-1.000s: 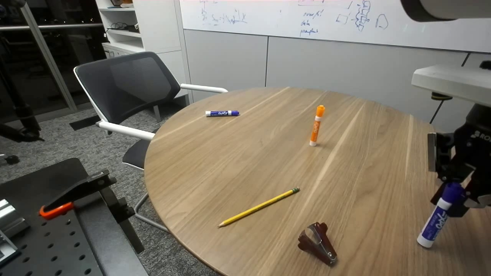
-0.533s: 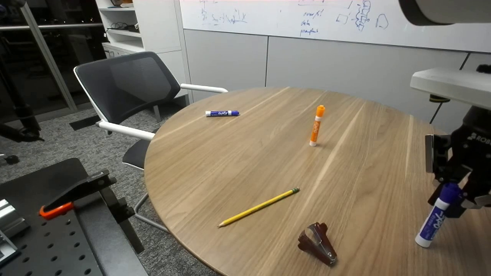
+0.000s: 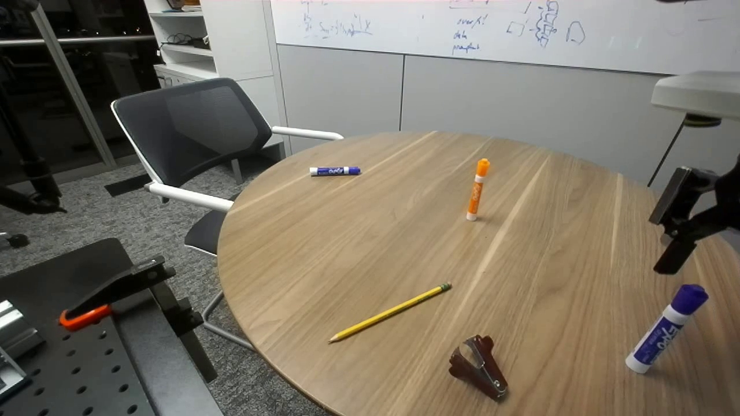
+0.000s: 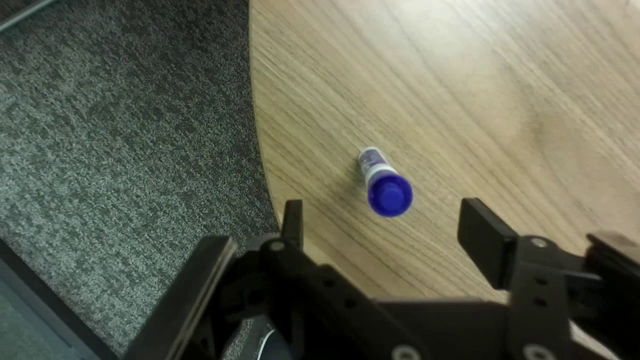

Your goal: Move the blue marker to the right

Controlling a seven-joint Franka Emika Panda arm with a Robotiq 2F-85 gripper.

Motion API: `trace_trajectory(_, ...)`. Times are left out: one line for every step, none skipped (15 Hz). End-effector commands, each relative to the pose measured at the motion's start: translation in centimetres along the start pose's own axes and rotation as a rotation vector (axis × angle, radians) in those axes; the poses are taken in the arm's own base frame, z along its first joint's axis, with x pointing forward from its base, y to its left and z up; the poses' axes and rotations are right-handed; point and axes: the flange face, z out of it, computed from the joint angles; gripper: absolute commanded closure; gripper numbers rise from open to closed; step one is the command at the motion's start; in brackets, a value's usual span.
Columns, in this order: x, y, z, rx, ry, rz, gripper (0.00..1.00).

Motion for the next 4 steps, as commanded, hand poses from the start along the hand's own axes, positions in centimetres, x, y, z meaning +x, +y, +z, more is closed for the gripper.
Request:
trace_trajectory(-2.2,1.1,-5.9,-0.022,-0.101,-0.065,0.0)
trace_trajectory(-0.9,0.6,-2.3,-0.012,-0.051,-0.032,0.0)
trace_trajectory(-1.1,0.8,-3.5,-0.011,-0.055,-0.034,0.01)
trace_trajectory(-1.1,0.8,-3.8,-0.01,-0.051,-0.034,0.0)
